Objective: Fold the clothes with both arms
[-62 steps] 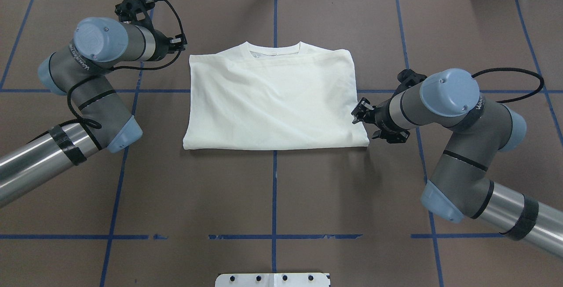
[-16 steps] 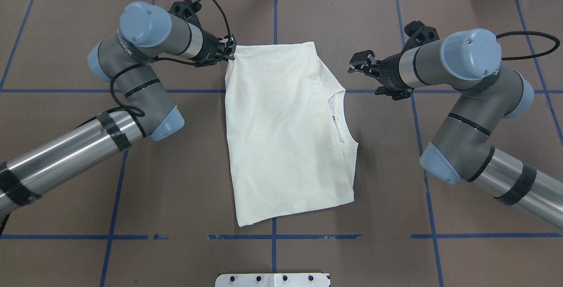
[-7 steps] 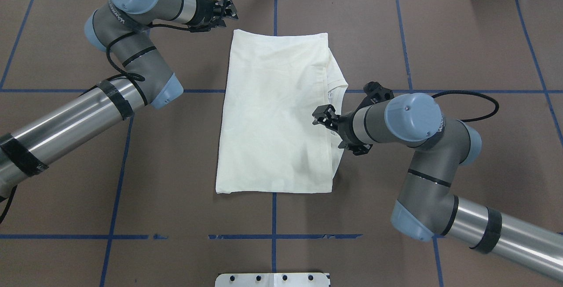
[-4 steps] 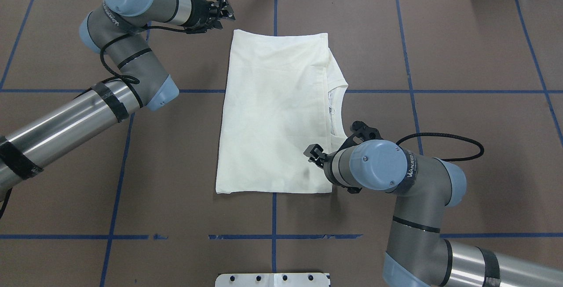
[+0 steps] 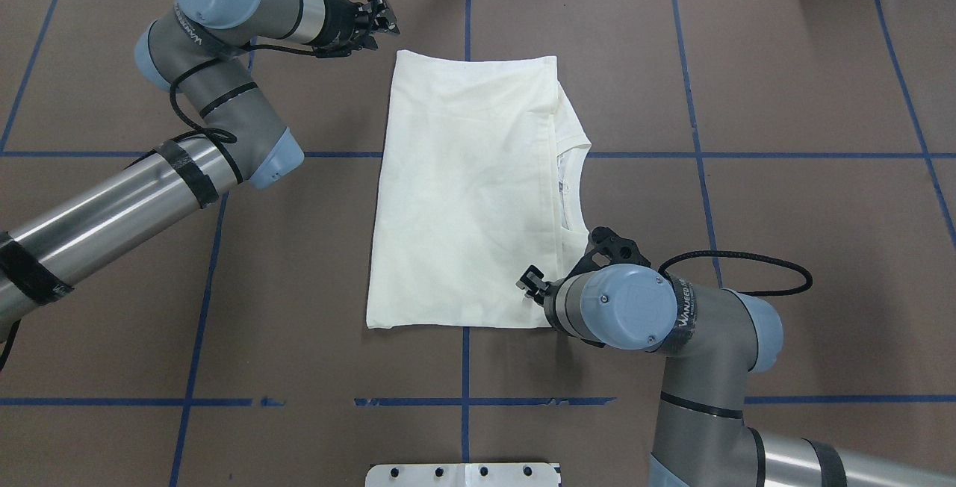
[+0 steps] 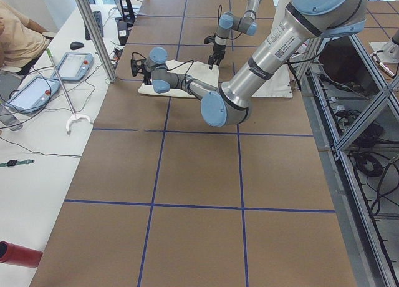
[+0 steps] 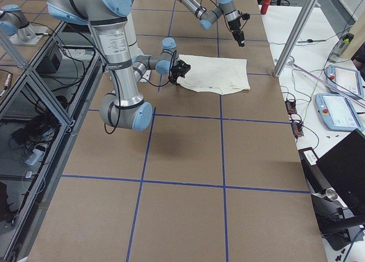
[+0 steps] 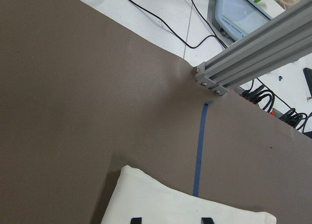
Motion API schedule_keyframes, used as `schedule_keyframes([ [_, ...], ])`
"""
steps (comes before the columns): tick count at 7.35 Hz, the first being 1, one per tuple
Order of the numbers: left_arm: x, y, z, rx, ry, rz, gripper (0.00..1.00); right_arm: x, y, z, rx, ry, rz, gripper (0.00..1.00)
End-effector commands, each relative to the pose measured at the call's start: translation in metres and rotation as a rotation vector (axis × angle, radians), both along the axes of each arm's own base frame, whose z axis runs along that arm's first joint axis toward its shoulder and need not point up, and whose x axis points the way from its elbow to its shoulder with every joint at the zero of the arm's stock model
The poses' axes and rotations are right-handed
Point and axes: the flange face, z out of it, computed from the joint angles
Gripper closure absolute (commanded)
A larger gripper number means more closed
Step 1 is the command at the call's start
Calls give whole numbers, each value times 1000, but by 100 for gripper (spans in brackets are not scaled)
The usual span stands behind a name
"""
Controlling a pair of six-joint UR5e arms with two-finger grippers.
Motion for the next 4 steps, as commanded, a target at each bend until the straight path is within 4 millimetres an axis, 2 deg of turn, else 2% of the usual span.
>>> schedule_keyframes([
  [1,0,0,-1,0,-1,-1,49,1,0,3,-4,5,19,34],
  [2,-2,1,-2,3,2,-2,50,0,0,1,-18,-2,34,61],
  [3,-3,4,1,3,2,-1,50,2,-2,3,-20,1,39,98],
  [4,-4,5,0,4,3,-1,50,3,-2,3,-19,-1,41,100],
])
